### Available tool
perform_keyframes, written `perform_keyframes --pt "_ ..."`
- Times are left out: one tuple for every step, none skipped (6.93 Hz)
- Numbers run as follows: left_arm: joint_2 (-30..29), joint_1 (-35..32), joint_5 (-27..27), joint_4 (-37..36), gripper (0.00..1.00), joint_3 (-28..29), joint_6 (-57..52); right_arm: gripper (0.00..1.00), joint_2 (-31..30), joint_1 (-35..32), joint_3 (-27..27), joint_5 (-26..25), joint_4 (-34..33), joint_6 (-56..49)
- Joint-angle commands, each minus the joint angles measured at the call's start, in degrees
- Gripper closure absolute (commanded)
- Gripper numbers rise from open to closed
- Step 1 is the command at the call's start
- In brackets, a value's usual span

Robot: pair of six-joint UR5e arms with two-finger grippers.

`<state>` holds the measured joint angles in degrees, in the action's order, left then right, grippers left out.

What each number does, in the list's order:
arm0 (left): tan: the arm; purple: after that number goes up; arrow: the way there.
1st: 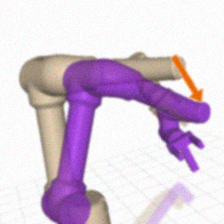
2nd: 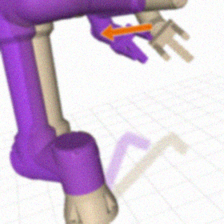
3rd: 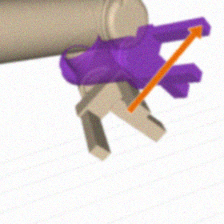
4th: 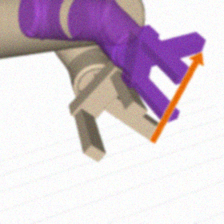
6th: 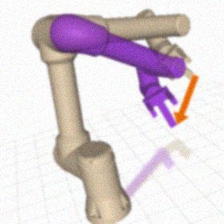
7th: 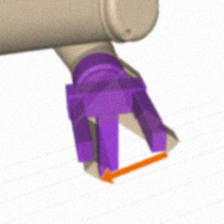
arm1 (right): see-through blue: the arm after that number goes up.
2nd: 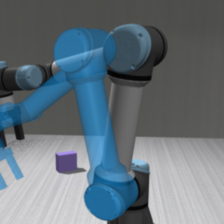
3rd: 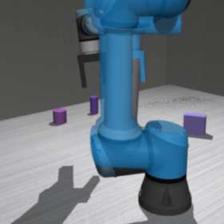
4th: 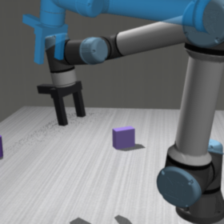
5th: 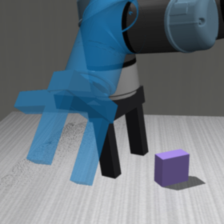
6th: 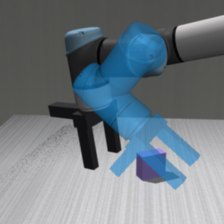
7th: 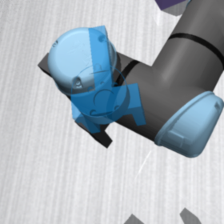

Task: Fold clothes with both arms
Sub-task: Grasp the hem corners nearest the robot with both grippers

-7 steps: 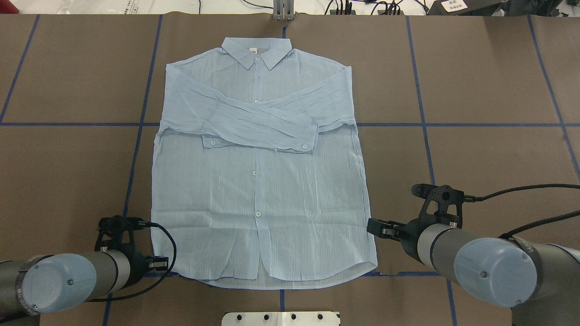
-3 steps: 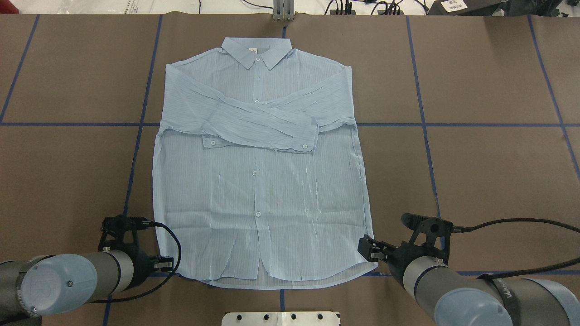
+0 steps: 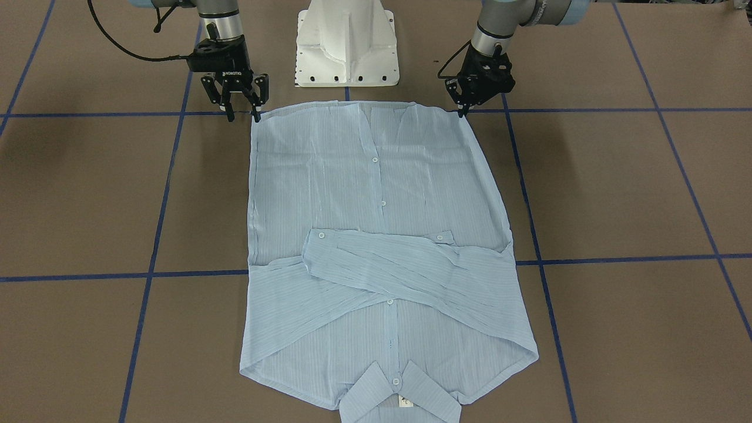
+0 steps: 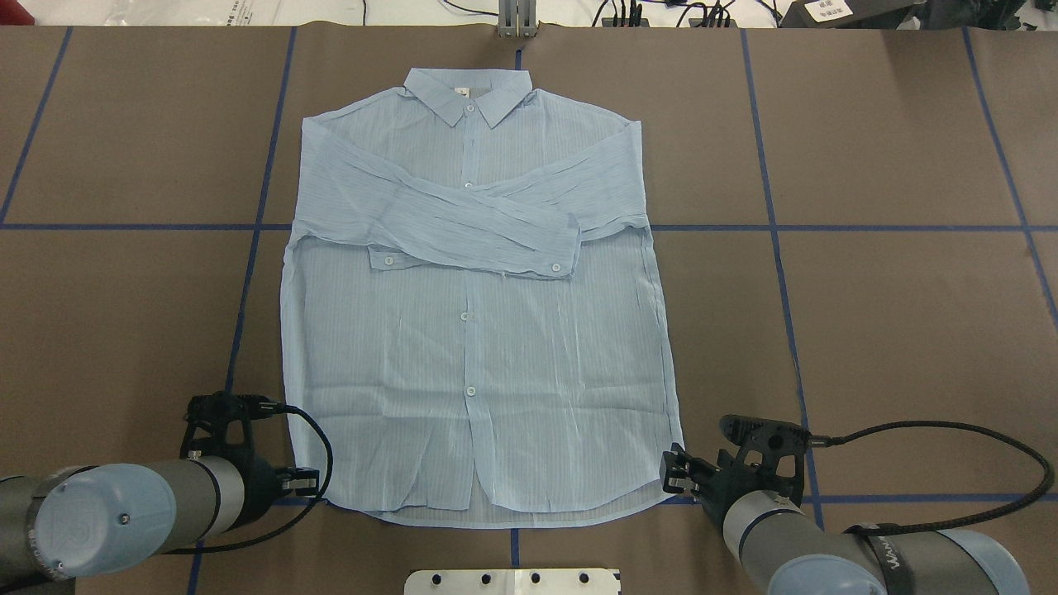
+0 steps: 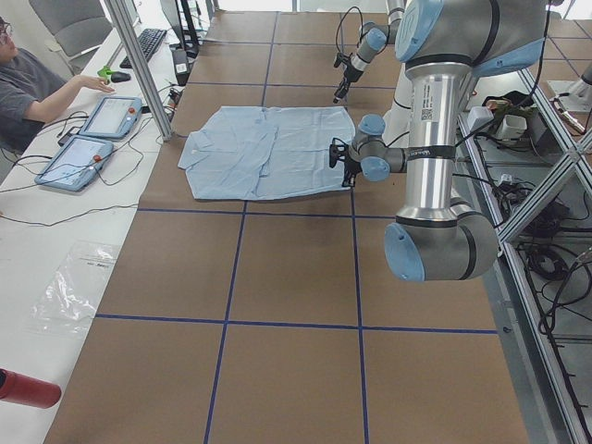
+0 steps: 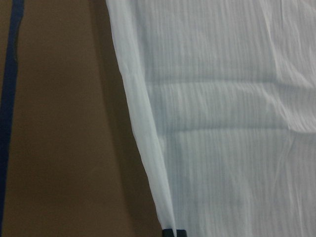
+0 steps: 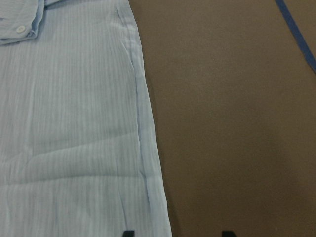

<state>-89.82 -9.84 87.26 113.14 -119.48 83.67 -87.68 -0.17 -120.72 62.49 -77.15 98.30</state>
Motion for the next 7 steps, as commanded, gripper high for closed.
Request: perform_keyframes --pt "0.0 -0.1 -0.1 0.1 1.00 -0.1 0.0 0.33 0.1 1.6 0.9 -1.4 0.2 0.8" --pt "0.0 -0.1 -0.1 0.2 1.00 -0.2 0.0 0.34 0.8 2.7 1.3 -2.4 0.2 1.2" --pt "0.0 -0.1 -0.1 0.1 1.00 -0.9 0.0 0.34 1.4 2.9 2.3 -2.7 0.2 1.3" --pt "0.1 -0.1 0.0 0.1 1.00 -1.1 0.0 0.34 1.3 3.2 2.9 -3.0 0.1 1.3" --pt "0.1 -0.1 0.0 0.1 1.00 -1.2 0.0 0.36 1.5 3.2 3.6 -3.0 0.2 1.3" --pt "0.1 -0.1 -0.1 0.2 1.00 -1.3 0.0 0.38 1.6 3.6 3.7 -3.0 0.2 1.3" --pt "0.1 -0.1 -0.1 0.1 1.00 -1.3 0.0 0.44 1.6 3.7 3.7 -3.4 0.1 1.3"
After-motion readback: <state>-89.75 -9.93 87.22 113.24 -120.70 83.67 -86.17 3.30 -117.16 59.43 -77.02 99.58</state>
